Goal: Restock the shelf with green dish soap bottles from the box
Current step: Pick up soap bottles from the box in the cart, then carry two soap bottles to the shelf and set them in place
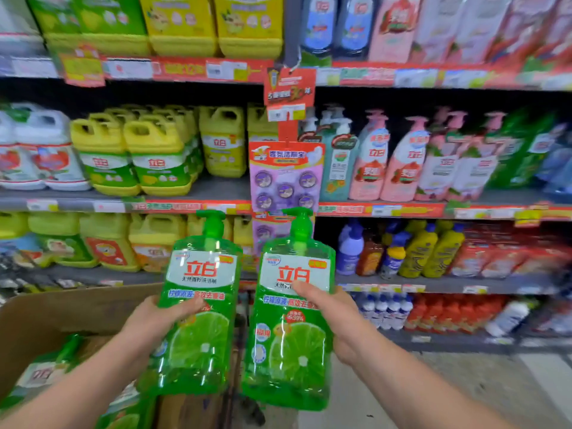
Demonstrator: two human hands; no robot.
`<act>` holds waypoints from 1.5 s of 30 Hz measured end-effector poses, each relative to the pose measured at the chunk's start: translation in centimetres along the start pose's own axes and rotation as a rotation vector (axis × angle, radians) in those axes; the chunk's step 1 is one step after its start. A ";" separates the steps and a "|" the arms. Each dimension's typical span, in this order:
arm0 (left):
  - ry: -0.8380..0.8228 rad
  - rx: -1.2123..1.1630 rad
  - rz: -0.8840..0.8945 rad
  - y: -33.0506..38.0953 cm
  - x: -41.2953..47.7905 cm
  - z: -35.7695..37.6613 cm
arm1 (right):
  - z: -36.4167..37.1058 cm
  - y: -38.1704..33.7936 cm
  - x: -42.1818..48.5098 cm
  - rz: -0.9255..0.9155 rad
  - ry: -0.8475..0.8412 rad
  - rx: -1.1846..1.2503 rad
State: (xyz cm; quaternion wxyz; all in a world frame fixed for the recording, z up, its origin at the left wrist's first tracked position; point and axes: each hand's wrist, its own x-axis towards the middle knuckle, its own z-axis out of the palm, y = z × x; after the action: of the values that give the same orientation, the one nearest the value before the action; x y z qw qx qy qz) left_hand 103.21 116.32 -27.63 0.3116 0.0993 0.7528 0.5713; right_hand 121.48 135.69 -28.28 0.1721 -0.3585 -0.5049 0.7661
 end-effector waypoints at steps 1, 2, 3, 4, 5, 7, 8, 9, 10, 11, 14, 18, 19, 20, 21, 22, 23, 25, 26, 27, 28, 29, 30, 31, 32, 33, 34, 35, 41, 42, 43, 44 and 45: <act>-0.039 0.011 0.019 0.6 -0.8 2.6 | -2.5 -0.8 -1.3 -0.013 0.032 0.007; -0.084 0.015 0.030 1.1 -1.6 5.0 | -4.9 -1.4 -2.4 -0.028 0.081 0.018; -0.133 -0.002 0.055 1.6 -2.2 7.5 | -7.2 -1.9 -3.5 -0.041 0.135 0.022; -0.176 -0.006 0.070 2.1 -2.9 9.9 | -9.5 -2.4 -4.7 -0.057 0.192 0.028; -0.206 0.000 0.083 2.6 -3.6 12.3 | -11.6 -2.8 -5.8 -0.074 0.245 0.036; -0.244 0.001 0.107 3.6 -4.9 16.7 | -15.7 -3.5 -8.0 -0.092 0.344 0.067; -0.265 -0.003 0.120 4.0 -5.5 18.8 | -17.6 -3.8 -9.1 -0.101 0.392 0.089; -0.297 -0.004 0.140 4.5 -6.2 20.9 | -19.4 -4.0 -10.0 -0.117 0.440 0.109; -0.325 -0.009 0.148 4.9 -6.7 22.9 | -21.0 -4.3 -11.0 -0.135 0.477 0.125; -0.351 -0.016 0.147 5.4 -7.2 24.8 | -22.6 -4.4 -11.8 -0.153 0.505 0.133; -0.446 -0.020 0.146 6.7 -7.9 30.1 | -26.9 -4.9 -13.9 -0.201 0.560 0.174; -0.586 -0.013 0.156 7.7 -6.3 37.6 | -32.1 -6.0 -15.3 -0.246 0.591 0.234; -0.620 -0.008 0.150 8.0 -5.9 39.5 | -33.3 -6.5 -15.2 -0.260 0.612 0.234; -0.648 -0.007 0.147 8.4 -5.4 41.4 | -34.4 -7.1 -14.9 -0.273 0.632 0.232; -0.666 -0.001 0.152 8.8 -5.0 43.3 | -35.6 -7.8 -14.5 -0.291 0.645 0.229; -0.684 0.002 0.169 9.3 -4.6 45.2 | -36.8 -8.4 -14.0 -0.299 0.658 0.224; -0.698 0.006 0.182 9.8 -4.1 47.0 | -38.0 -9.2 -13.5 -0.311 0.664 0.222; -0.715 0.010 0.198 11.0 -3.0 50.5 | -40.5 -10.7 -12.0 -0.327 0.678 0.225; -0.726 0.012 0.206 11.6 -2.2 52.1 | -41.8 -11.6 -11.2 -0.329 0.686 0.221; -0.731 0.017 0.205 12.3 -1.5 53.6 | -43.0 -12.6 -10.3 -0.331 0.696 0.211; -0.740 0.018 0.212 13.0 -0.9 54.9 | -44.1 -13.5 -9.5 -0.333 0.708 0.192; -0.747 0.024 0.224 13.7 -0.2 56.2 | -45.2 -14.4 -8.6 -0.340 0.718 0.174; -0.751 0.025 0.250 14.4 0.7 57.5 | -46.3 -15.3 -7.8 -0.349 0.733 0.168; -0.758 0.023 0.271 15.2 0.9 58.6 | -47.4 -16.1 -7.1 -0.359 0.749 0.169; -0.767 0.014 0.292 15.7 1.5 59.8 | -48.4 -16.8 -6.4 -0.367 0.765 0.177; -0.765 0.005 0.301 16.2 1.9 61.0 | -49.4 -17.3 -5.8 -0.375 0.774 0.182; -0.763 -0.002 0.305 16.5 2.1 62.1 | -50.3 -17.9 -5.2 -0.381 0.778 0.189; -0.771 -0.004 0.301 17.0 2.1 62.9 | -51.3 -18.4 -4.6 -0.389 0.773 0.188; -0.749 -0.030 0.252 18.4 4.3 68.7 | -58.9 -23.2 1.4 -0.398 0.772 0.099; -0.740 -0.027 0.249 18.4 4.9 69.8 | -60.3 -24.1 2.7 -0.405 0.755 0.085; -0.703 -0.017 0.258 18.7 5.0 70.9 | -61.8 -25.0 4.0 -0.409 0.734 0.068; -0.660 -0.022 0.268 19.1 5.3 72.0 | -63.2 -26.0 5.2 -0.407 0.712 0.051; -0.618 -0.037 0.286 19.5 5.3 73.0 | -64.6 -27.0 6.5 -0.406 0.685 0.039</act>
State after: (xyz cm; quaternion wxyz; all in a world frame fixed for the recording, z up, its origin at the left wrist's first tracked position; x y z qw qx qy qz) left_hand 137.50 183.71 -22.70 0.4434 0.3664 0.5909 0.5656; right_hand 161.07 193.43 -21.52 0.4852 -0.4830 -0.4641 0.5620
